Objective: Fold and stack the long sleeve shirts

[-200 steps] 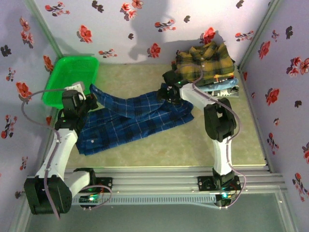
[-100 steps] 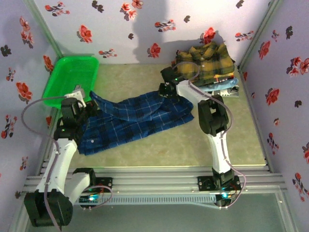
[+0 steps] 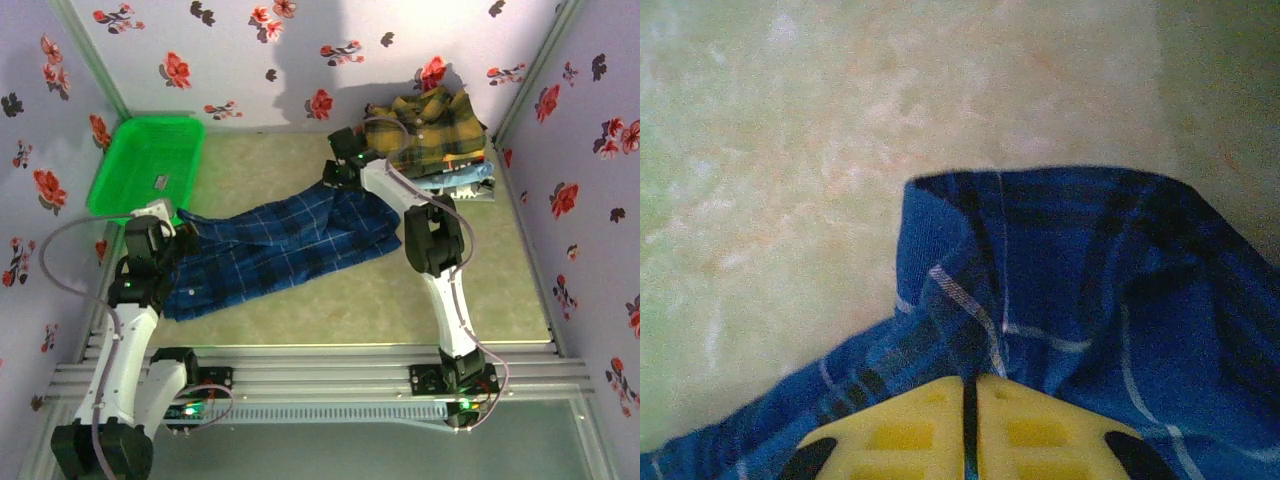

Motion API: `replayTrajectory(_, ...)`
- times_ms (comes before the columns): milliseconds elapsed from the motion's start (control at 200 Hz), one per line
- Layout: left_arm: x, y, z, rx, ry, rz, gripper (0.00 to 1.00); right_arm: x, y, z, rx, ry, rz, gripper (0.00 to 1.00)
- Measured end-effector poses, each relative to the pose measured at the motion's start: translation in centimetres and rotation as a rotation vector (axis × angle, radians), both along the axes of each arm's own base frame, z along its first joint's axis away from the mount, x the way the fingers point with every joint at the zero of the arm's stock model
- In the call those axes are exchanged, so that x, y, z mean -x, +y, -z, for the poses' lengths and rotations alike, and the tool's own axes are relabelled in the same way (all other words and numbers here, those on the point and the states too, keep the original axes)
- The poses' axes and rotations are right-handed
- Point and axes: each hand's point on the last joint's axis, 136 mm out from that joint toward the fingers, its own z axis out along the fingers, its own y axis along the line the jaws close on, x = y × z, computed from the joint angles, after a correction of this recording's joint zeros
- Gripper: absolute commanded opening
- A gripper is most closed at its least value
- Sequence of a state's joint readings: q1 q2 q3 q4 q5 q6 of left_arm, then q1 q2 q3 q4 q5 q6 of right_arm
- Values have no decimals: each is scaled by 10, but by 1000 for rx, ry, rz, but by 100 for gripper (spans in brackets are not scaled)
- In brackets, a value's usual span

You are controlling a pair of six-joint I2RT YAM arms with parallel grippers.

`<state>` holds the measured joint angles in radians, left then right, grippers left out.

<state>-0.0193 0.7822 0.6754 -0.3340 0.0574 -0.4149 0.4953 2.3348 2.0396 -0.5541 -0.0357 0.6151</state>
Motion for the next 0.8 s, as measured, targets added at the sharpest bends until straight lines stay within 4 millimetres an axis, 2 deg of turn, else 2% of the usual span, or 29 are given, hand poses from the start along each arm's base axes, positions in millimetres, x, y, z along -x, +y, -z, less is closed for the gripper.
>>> replayTrajectory(85, 3, 4, 4, -13, 15, -20, 5, -3, 3, 1, -7, -3, -10, 24)
replayTrajectory(225, 6, 7, 12, -22, 39, -35, 5, 1, 5, 11, -7, 27, -19, 42)
replayTrajectory(320, 8, 10, 19, -31, 59, -48, 5, 5, 7, 13, -10, 41, -26, 45)
replayTrajectory(380, 10, 12, 25, -36, 70, -56, 5, 8, 9, 13, -14, 45, -34, 51)
replayTrajectory(515, 14, 17, 35, -54, 91, -80, 6, 26, 16, 13, -12, 68, -70, 60)
replayTrajectory(800, 18, 29, 46, -91, 91, -136, 8, 81, 61, -16, -82, 71, -209, 61)
